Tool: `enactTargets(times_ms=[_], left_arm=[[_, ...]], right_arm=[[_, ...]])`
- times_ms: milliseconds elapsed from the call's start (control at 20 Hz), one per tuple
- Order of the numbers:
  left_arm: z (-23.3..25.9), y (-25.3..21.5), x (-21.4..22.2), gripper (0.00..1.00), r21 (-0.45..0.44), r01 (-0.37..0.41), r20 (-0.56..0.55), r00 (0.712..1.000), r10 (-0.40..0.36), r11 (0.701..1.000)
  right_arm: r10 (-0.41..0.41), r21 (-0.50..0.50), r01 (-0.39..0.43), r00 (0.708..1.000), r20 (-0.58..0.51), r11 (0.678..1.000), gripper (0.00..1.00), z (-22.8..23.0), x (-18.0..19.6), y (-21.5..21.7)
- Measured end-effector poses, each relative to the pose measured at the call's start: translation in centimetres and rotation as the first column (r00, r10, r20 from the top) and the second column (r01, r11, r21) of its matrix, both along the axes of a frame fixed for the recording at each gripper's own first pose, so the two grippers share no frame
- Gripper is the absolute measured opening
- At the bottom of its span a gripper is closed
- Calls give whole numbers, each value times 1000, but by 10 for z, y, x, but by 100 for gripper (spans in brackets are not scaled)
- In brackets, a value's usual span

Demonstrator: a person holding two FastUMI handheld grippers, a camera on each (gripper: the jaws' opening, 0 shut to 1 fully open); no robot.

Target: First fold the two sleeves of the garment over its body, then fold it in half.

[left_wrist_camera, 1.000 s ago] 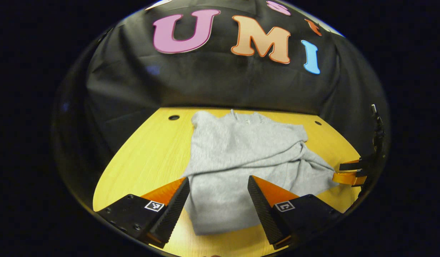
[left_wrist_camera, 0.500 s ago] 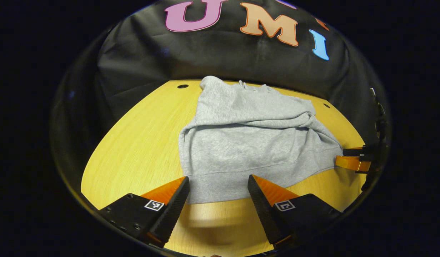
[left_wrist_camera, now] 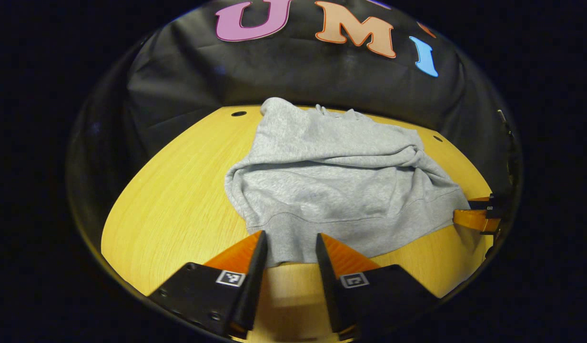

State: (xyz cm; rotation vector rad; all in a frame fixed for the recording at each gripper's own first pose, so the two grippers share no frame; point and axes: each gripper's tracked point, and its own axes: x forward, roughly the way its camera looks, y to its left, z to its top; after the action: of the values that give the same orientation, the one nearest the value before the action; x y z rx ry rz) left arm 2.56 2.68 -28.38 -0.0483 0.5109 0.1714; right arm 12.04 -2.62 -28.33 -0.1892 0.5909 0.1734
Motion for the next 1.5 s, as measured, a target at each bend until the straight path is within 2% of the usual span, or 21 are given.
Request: enactTargets(times_ms=[100, 150, 200, 250, 350, 450, 650, 700, 1000, 1250, 1500], left_arm=[[0, -5, 3, 33, -1, 26, -3, 1000, -26, 1000], [2, -7, 5, 26, -9, 35, 1, 999, -35, 999], [0, -8, 6, 14, -19, 37, -3, 999, -37, 999], [2, -10, 6, 8, -24, 38, -7, 999, -39, 999], [0, -10, 8, 1, -26, 51, -20, 998, -51, 998], [0, -10, 8, 0, -27, 65, -28, 997, -66, 998], [15, -5, 8, 2, -36, 31, 14, 999, -31, 999], [21, -4, 10, 0, -35, 29, 31, 999, -28, 999], [70, 10, 31, 0, -8, 26, 125, 992, -25, 1000], [109, 21, 75, 0, -49, 14, 208, 978, -4, 999], [132, 34, 129, 0, 36, 18, 239, 971, -27, 999]], right_arm=[[-4, 11, 5, 1000, -6, 1000, 39, 2, 0, 1], [-6, 26, 6, 1000, -12, 1000, 27, 1, 1, 3], [-12, 34, 13, 1000, -20, 999, 20, -1, 1, 4], [-15, 40, 16, 1000, -27, 999, 13, 0, 1, 4], [-22, 51, 24, 999, -34, 998, 14, 0, 1, 4], [-33, 73, 36, 999, -43, 997, 4, 2, 2, 5], [-41, 89, 42, 999, -12, 995, 4, 17, 5, 9], [-38, 90, 38, 999, 0, 995, 4, 22, 7, 10], [-5, 131, -5, 997, 71, 991, 5, 63, 30, 29], [-15, 143, -10, 984, 175, 990, 4, 105, 73, 32], [-54, 154, 21, 975, 217, 988, 4, 128, 131, 38]])
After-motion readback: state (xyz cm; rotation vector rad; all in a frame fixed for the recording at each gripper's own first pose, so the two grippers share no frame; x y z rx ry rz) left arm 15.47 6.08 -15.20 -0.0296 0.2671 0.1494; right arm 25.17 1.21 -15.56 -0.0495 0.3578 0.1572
